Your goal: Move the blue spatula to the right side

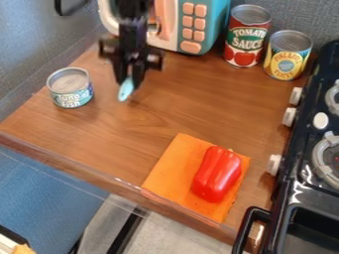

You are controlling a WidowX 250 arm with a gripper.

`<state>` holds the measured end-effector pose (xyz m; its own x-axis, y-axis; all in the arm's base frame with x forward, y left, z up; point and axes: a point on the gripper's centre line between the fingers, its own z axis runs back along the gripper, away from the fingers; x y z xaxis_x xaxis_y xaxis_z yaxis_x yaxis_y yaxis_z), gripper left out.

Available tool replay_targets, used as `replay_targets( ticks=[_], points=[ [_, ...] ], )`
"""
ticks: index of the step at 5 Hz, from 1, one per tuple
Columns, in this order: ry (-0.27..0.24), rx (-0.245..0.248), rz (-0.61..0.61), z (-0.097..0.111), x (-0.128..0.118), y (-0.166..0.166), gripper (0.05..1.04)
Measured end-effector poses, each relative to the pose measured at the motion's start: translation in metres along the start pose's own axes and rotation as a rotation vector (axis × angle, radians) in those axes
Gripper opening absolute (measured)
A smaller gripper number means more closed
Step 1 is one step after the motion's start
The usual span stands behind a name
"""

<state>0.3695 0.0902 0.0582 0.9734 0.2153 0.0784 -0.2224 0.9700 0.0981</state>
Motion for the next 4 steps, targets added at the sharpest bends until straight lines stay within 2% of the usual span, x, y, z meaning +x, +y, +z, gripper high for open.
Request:
replay_targets(
  ticks=[1, 2, 3, 4],
  points=[
    [-0.021, -0.028, -0.019, 0.022, -0.011, -0.034, 0.312],
    [0.001, -0.045, -0.036, 0.024, -0.022, -0.076, 0.312],
    [-0.005, -0.044, -0.050, 0.025, -0.029, -0.109, 0.312],
    [0.029, -0.035, -0.058, 0.009, -0.032, -0.134, 0.312]
  ],
)
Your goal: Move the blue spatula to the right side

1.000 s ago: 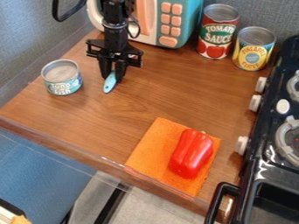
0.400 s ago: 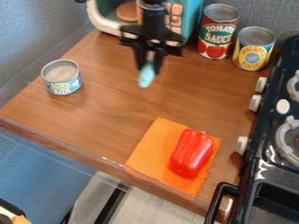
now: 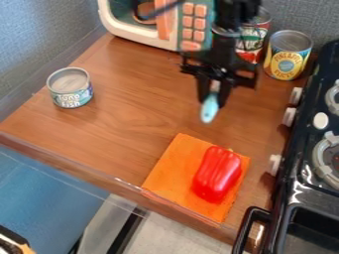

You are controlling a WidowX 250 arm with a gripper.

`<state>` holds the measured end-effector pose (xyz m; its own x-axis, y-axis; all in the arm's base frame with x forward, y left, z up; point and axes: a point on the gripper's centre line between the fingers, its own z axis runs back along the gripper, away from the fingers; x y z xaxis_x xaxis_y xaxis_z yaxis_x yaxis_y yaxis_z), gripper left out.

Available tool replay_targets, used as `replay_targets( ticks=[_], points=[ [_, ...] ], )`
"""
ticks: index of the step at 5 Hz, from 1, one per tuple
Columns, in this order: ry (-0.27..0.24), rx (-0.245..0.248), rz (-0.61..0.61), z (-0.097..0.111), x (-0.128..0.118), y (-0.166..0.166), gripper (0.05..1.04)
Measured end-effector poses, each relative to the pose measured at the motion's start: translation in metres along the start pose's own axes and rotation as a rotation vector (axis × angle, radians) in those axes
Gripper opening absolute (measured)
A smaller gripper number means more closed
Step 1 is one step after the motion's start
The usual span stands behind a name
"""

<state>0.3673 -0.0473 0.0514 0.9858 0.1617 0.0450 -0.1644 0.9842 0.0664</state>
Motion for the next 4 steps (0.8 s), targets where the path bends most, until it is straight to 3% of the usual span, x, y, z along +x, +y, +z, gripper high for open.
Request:
replay_targets(
  ticks=[2, 3, 4],
  points=[
    [0.035, 0.013, 0.024, -0.022, 0.009, -0.010, 0.312],
    [0.047, 0.023, -0.001, -0.028, 0.009, -0.010, 0.375],
    [0.050, 0.021, -0.020, -0.029, 0.007, -0.010, 0.682]
  ],
)
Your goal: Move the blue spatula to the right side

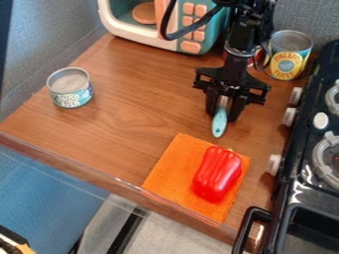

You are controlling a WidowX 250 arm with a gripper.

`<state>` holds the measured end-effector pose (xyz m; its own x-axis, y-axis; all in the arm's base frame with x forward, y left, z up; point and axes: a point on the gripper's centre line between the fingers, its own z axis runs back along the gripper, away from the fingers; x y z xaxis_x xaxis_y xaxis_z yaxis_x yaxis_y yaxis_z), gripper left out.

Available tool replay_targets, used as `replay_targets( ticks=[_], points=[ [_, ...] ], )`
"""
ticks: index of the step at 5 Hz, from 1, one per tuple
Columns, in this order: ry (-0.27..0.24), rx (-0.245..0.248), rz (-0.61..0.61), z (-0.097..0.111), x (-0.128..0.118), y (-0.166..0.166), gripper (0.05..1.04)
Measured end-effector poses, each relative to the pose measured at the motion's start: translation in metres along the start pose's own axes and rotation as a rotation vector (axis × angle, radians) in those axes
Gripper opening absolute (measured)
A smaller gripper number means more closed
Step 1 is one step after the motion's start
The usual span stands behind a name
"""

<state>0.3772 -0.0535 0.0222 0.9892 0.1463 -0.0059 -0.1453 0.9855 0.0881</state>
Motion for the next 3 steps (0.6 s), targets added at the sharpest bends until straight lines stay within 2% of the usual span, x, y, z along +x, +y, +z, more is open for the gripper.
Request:
replay_targets(
  ticks=[1, 2, 3],
  points=[
    [-0.036, 0.004, -0.020, 0.017, -0.003, 0.005, 0.958],
    [-0.089, -0.005, -0.026, 0.044, -0.011, 0.011, 1.007],
    [-0.123, -0.028, -0.044, 0.063, -0.016, 0.013, 1.001]
  ],
)
